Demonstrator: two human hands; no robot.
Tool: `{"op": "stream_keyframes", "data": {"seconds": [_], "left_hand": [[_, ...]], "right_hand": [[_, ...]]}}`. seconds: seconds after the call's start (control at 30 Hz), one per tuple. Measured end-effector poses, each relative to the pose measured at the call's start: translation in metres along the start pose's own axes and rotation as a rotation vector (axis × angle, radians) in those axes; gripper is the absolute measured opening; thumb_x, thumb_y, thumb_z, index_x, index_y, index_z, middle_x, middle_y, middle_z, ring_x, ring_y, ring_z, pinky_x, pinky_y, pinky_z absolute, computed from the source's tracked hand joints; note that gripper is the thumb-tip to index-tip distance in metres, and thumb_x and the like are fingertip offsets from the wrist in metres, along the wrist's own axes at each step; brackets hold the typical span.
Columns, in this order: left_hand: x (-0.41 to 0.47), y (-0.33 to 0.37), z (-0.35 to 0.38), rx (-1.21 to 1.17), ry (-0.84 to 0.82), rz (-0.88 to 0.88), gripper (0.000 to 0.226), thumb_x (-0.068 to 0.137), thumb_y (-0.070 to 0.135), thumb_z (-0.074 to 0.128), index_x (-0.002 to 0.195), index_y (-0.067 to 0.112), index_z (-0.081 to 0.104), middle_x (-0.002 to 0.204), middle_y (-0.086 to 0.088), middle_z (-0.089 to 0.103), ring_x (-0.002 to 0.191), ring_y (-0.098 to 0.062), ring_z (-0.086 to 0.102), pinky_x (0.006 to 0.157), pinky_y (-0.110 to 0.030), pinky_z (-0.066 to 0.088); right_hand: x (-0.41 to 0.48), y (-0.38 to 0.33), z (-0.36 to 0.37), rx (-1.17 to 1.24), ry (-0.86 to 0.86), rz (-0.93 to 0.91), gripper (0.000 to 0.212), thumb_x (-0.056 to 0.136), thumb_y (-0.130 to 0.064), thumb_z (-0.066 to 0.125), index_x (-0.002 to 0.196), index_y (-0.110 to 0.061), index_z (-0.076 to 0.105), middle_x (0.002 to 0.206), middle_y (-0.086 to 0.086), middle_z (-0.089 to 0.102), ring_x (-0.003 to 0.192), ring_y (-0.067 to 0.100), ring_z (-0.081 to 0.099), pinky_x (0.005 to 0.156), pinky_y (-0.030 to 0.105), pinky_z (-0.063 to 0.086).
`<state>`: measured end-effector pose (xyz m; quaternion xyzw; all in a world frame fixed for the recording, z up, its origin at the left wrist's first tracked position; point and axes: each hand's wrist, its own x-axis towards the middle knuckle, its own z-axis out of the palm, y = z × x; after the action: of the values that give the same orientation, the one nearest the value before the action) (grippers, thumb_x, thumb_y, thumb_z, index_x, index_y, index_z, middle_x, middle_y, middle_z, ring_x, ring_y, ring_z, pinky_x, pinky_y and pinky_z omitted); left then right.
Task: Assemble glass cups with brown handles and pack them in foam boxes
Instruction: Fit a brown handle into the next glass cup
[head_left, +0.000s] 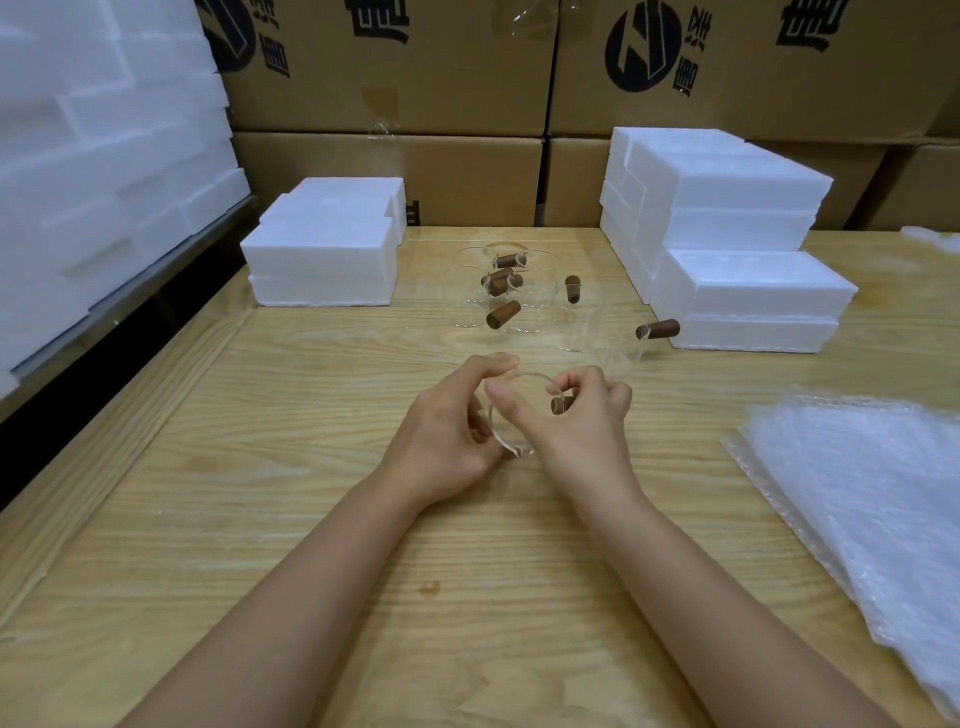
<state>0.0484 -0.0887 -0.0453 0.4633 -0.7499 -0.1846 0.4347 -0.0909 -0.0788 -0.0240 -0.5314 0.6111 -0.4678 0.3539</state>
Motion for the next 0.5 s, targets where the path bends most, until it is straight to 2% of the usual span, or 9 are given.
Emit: {"op": "stream_keyframes", "data": {"seconds": [0.1,0.2,0.27,0.33,0.43,0.5], "left_hand": [[0.001,-0.002,-0.002,-0.032,0.002,-0.047,0.067,0.067,0.005,0.076,0.124,0.032,0.053,0.098,-0.01,0.068,0.065,-0.01,0.056,0.065,-0.016,0.047],[0.003,-0.002,-0.004,-0.105,0.026,-0.105,0.07,0.065,0.004,0.072,0.119,0.043,0.051,0.096,-0.012,0.067,0.067,-0.017,0.059,0.067,-0.03,0.052],[0.004,-0.004,-0.005,-0.165,0.043,-0.119,0.074,0.063,0.004,0.076,0.113,0.052,0.05,0.099,-0.001,0.069,0.073,-0.023,0.064,0.068,-0.031,0.054],[0.006,-0.005,-0.005,-0.231,0.058,-0.13,0.073,0.064,0.003,0.083,0.109,0.05,0.05,0.101,0.014,0.067,0.077,-0.025,0.067,0.069,-0.033,0.056],[0.006,-0.004,-0.006,-0.336,0.063,-0.151,0.065,0.063,0.012,0.088,0.113,0.038,0.055,0.095,0.003,0.068,0.073,-0.025,0.067,0.065,-0.032,0.055],[0.006,-0.005,-0.007,-0.395,0.05,-0.169,0.068,0.063,0.006,0.088,0.117,0.031,0.055,0.096,0.0,0.07,0.065,-0.021,0.063,0.065,-0.031,0.053]], "right_hand": [[-0.001,0.002,-0.002,-0.115,-0.058,-0.109,0.075,0.052,-0.053,0.083,0.103,-0.022,0.039,0.11,-0.005,0.026,0.102,0.007,0.042,0.09,0.016,0.036],[0.001,0.002,-0.006,-0.14,-0.119,-0.195,0.075,0.053,-0.047,0.085,0.107,-0.023,0.039,0.111,-0.007,0.025,0.099,-0.01,0.039,0.08,0.0,0.032],[0.003,0.002,-0.01,-0.127,-0.15,-0.252,0.069,0.056,-0.042,0.086,0.107,-0.024,0.043,0.109,-0.01,0.029,0.094,-0.021,0.039,0.074,-0.005,0.031],[0.005,0.001,-0.016,-0.095,-0.186,-0.302,0.059,0.06,-0.035,0.087,0.103,-0.029,0.047,0.107,-0.015,0.034,0.09,-0.023,0.042,0.075,-0.003,0.033],[0.009,-0.001,-0.026,-0.036,-0.244,-0.329,0.049,0.064,-0.027,0.086,0.097,-0.039,0.052,0.105,-0.015,0.041,0.08,-0.017,0.048,0.074,0.005,0.038],[0.011,-0.001,-0.031,0.021,-0.274,-0.337,0.042,0.071,-0.019,0.082,0.098,-0.039,0.057,0.108,-0.005,0.05,0.08,-0.009,0.054,0.076,0.011,0.042]]}}
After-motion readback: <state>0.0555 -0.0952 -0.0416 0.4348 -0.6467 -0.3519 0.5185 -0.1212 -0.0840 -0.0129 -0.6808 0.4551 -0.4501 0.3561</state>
